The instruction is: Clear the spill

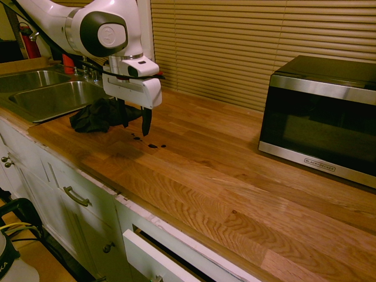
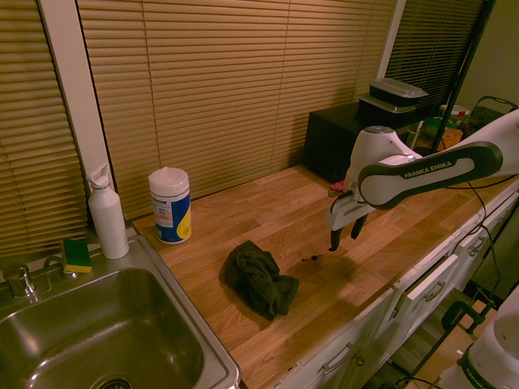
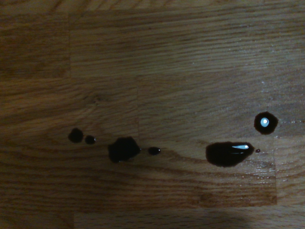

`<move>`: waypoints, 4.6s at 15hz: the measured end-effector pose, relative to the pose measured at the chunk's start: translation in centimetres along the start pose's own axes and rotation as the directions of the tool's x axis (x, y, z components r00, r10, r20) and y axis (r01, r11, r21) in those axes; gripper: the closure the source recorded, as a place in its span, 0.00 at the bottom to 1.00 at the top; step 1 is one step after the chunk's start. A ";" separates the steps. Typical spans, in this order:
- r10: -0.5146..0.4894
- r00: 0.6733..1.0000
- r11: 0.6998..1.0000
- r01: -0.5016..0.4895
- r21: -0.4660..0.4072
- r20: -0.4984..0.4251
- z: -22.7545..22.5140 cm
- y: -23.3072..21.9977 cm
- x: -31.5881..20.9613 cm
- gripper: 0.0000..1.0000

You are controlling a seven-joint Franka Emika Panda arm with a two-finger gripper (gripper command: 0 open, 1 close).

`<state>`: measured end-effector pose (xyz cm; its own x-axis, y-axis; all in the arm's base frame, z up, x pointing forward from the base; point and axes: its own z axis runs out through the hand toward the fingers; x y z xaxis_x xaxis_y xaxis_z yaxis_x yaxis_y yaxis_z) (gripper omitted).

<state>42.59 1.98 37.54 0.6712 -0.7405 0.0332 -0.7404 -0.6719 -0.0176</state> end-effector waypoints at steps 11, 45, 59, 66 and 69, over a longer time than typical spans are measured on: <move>-0.049 0.999 0.991 0.052 0.124 -0.023 -6.4 -9.0 -7.1 0.00; 0.031 0.999 0.998 -0.032 -0.052 -0.019 4.2 -23.6 -15.6 1.00; 0.132 0.990 0.985 -0.136 -0.102 -0.046 4.4 -16.7 -6.9 1.00; 0.243 0.969 0.961 -0.248 -0.124 -0.053 4.5 -10.0 0.8 1.00; 0.286 0.957 0.948 -0.291 -0.129 -0.052 4.5 -7.0 4.0 1.00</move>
<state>50.63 3.69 33.27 0.4284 -0.9002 0.0782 -0.9016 -0.4202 0.1030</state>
